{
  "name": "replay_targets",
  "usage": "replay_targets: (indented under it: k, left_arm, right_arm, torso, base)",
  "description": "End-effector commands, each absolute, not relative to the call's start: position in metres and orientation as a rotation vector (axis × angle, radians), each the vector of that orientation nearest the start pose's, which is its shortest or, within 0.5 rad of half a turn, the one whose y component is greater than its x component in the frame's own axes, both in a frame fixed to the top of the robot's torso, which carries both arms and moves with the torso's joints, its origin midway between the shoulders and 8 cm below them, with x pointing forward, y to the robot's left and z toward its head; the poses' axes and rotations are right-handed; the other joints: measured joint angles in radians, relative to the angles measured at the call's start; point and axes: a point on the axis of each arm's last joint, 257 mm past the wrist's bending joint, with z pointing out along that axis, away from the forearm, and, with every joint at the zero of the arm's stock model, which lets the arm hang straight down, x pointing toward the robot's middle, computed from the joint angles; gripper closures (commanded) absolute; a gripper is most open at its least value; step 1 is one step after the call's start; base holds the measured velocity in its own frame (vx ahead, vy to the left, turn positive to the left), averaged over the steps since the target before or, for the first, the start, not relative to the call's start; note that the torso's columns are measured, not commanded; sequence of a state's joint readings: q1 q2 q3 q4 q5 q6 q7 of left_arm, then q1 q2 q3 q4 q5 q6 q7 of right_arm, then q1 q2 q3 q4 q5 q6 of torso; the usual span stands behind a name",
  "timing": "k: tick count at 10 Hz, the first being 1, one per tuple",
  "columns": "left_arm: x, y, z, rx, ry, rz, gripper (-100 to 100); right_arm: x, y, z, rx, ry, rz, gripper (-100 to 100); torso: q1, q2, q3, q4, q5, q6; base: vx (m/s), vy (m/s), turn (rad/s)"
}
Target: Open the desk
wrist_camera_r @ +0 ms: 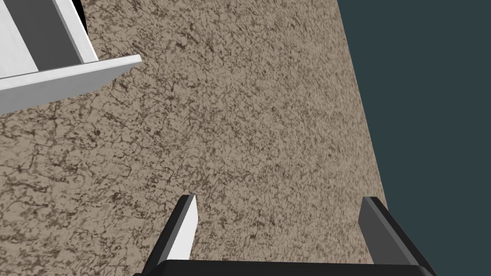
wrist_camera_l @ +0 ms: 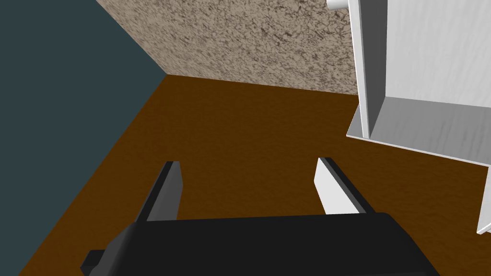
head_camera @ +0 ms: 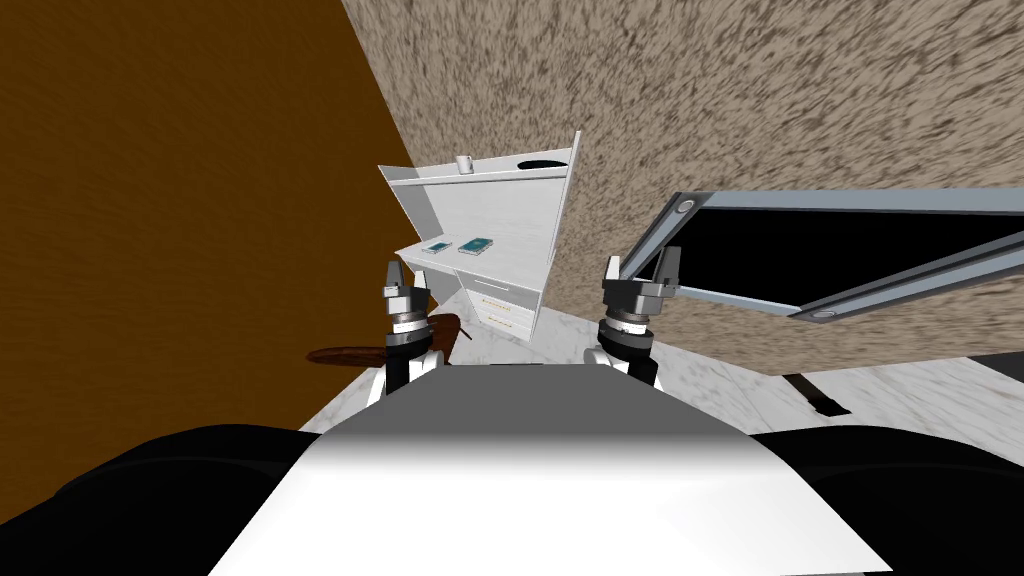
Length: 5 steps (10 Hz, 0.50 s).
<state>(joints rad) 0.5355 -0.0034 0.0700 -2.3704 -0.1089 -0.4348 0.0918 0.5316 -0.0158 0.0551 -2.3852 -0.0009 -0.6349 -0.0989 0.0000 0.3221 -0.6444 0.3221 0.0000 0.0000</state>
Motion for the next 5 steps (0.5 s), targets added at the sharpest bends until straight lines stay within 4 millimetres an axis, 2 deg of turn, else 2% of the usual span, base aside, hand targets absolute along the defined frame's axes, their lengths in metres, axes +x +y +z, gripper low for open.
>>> replay_targets:
  k: [1, 4, 5]
  left_arm:
    - [0.3323, 0.2918, 0.0410, -0.626, 0.652, -1.228, 0]
    - [0.3323, 0.2918, 0.0410, -0.626, 0.652, -1.228, 0]
    - [0.3355, 0.2867, 0.0376, -0.603, 0.688, -1.229, -100]
  right_arm:
    - [0.2956, -0.2553, 0.0819, 0.513, 0.455, 1.487, 0]
    - [0.2956, -0.2552, 0.0819, 0.513, 0.455, 1.487, 0]
    - [0.2956, -0.2552, 0.0819, 0.513, 0.455, 1.487, 0]
  torso:
    - [0.000, 0.074, -0.147, 0.074, 0.000, 0.000]
    - [0.000, 0.296, -0.590, 0.295, 0.000, 0.000]
    - [0.000, 0.369, -0.738, 0.369, 0.000, 0.000]
  base:
    - [0.000, 0.000, 0.000]
    - [0.000, 0.000, 0.000]
    - [0.015, 0.003, -0.020]
